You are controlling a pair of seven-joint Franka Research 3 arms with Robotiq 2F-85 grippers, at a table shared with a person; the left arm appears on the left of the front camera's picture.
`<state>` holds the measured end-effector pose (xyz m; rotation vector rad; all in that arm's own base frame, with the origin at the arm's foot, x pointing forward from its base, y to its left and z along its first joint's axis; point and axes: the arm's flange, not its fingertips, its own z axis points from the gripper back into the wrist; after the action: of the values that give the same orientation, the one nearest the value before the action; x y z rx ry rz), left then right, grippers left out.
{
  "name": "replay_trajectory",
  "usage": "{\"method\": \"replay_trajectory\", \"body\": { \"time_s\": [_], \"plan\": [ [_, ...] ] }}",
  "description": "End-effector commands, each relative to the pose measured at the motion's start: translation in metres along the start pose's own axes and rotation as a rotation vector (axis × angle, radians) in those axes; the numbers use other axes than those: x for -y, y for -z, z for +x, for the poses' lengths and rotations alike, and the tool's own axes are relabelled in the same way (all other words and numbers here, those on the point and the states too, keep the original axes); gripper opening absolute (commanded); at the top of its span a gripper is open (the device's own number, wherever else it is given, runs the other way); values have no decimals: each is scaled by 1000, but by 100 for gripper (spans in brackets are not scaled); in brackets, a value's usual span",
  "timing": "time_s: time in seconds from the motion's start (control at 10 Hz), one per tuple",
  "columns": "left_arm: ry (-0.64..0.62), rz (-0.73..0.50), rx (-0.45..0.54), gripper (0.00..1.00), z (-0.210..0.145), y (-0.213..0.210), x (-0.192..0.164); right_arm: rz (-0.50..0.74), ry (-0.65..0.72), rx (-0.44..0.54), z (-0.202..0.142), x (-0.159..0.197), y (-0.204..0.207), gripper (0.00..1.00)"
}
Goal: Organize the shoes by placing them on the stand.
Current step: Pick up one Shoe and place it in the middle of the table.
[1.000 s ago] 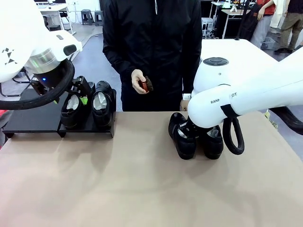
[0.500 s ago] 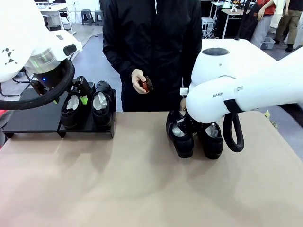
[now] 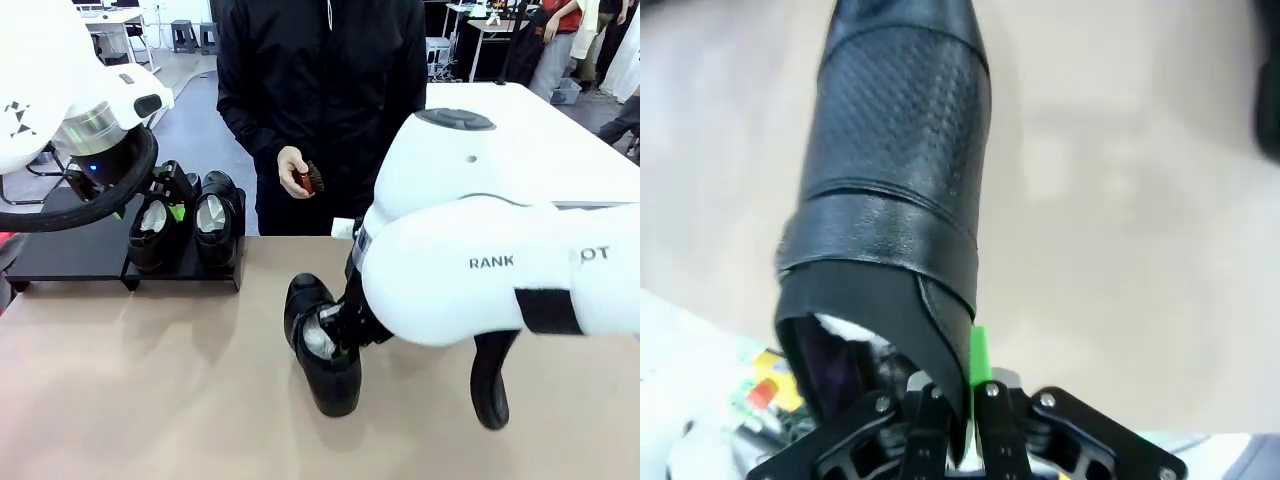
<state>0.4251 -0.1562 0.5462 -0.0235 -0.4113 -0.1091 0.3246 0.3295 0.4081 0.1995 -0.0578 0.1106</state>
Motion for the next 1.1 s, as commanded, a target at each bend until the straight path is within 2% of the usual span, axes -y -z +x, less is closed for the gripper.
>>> {"method": "replay_trajectory", "body": {
  "time_s": [0.0,0.3,0.6,0.7,1.0],
  "plan": [
    [1,7,15,96,0,-1,-2,16,70,6,-3,18,9,0],
    [1,7,15,96,0,-1,-2,80,93,1,-22,20,48,0],
    [1,7,15,96,0,-1,-2,129,72,-90,-26,19,60,1],
    [1,7,15,96,0,-1,-2,122,64,-83,-27,19,61,15],
    [1,7,15,96,0,-1,-2,132,49,-94,-29,19,59,64]
  ]
}}
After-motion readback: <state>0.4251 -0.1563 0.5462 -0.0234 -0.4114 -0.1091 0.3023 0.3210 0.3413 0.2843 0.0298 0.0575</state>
